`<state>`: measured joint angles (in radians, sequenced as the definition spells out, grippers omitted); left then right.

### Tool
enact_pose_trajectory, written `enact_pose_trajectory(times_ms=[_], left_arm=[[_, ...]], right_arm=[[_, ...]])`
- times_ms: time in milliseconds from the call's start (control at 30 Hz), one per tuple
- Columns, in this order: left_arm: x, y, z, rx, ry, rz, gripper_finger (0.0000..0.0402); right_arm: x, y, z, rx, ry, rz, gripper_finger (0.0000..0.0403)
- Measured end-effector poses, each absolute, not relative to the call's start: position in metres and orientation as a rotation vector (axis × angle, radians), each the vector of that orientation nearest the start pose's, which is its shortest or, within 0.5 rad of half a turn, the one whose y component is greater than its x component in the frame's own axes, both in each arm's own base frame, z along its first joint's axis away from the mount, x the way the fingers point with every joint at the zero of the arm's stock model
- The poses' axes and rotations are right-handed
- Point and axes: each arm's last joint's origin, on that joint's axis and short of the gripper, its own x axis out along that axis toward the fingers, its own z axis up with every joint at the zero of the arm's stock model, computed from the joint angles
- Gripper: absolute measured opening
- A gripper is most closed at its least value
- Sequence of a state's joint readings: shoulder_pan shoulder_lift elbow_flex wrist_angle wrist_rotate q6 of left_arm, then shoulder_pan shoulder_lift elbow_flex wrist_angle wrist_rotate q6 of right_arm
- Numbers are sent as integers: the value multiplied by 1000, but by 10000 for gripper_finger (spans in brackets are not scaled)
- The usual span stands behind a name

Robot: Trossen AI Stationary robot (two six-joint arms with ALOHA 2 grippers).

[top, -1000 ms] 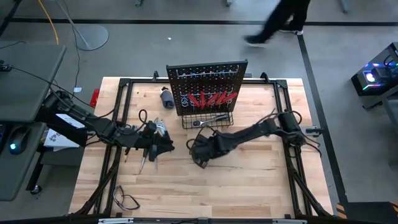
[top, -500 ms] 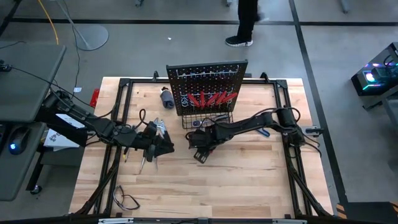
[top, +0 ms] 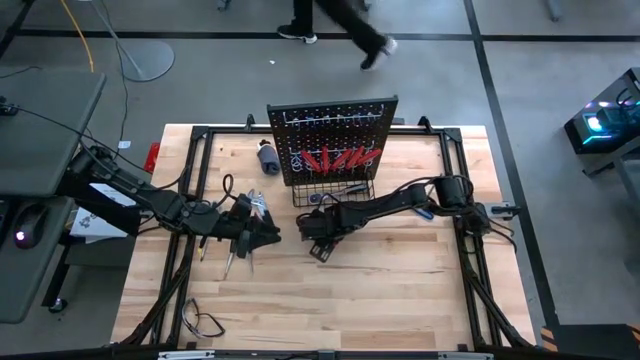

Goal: Hang tools onto peg board
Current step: Hang the red allen wrench on the peg board

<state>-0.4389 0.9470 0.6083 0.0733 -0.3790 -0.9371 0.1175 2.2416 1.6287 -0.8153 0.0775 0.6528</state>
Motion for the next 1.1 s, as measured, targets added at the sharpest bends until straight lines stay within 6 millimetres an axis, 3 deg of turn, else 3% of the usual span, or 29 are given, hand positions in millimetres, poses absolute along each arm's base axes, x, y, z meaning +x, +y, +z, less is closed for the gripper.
enact_pose_trajectory(times_ms=[167,233,333,400,667,1000,1100], left_arm=[[193,-79,268,-831,250,60,190],[193,-79,268,-834,250,61,190],[193,-79,268,-839,250,62,190],[193,-79,268,-839,250,62,190],[193,-79,268,-840,250,62,190],[193,-78,269,-823,237,70,190],[193,-78,269,-823,236,72,190]], right_arm=[[430,51,118,369,1388,-391,174],[429,54,118,348,1398,-381,136],[429,58,118,341,1397,-353,44],[429,63,118,342,1402,-322,15],[422,87,126,285,1426,-272,1],[424,100,177,224,1330,-241,0],[427,101,182,227,1322,-220,0]])
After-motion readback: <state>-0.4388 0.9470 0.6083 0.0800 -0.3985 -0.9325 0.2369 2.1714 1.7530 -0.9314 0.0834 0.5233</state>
